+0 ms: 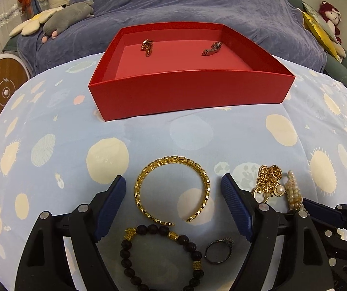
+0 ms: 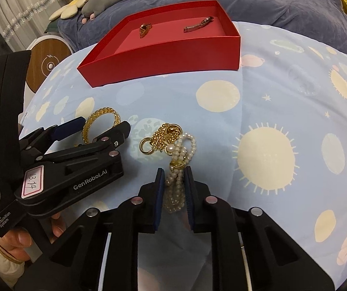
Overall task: Organize jewelry
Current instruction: 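Grasp the pearl necklace with the right tool while the left tool grasps the gold bangle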
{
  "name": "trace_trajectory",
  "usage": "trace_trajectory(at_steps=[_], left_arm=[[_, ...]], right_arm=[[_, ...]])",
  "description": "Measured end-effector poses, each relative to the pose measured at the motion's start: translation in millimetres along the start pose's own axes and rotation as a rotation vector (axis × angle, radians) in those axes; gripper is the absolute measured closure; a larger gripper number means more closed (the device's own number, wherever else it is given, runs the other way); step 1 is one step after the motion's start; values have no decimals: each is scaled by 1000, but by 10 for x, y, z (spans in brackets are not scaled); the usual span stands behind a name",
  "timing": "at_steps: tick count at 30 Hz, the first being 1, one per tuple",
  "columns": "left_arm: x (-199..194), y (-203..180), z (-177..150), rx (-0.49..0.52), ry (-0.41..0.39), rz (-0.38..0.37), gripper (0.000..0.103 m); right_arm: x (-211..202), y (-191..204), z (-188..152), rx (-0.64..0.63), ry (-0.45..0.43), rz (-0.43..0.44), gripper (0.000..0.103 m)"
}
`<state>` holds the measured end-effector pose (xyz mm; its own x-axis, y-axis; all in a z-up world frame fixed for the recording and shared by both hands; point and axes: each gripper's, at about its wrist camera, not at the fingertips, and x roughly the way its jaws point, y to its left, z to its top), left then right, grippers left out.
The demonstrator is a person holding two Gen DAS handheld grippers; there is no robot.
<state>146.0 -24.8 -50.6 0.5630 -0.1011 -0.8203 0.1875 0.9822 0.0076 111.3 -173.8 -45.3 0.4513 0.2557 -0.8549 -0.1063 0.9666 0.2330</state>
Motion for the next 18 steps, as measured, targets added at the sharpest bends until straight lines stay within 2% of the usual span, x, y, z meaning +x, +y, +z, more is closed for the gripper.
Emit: trace_trajectory(at_steps=[3, 10, 18], left_arm=[[-35, -5, -4, 14, -9, -10, 46], [-114, 31, -11, -8, 3, -59, 47], [-441, 129, 44, -41, -45, -101, 47]], right_arm=[[-28, -7, -20, -8, 0, 3, 89], [-158, 11, -28, -22, -28, 15, 90], [-325, 8, 53, -28, -83, 33, 90]])
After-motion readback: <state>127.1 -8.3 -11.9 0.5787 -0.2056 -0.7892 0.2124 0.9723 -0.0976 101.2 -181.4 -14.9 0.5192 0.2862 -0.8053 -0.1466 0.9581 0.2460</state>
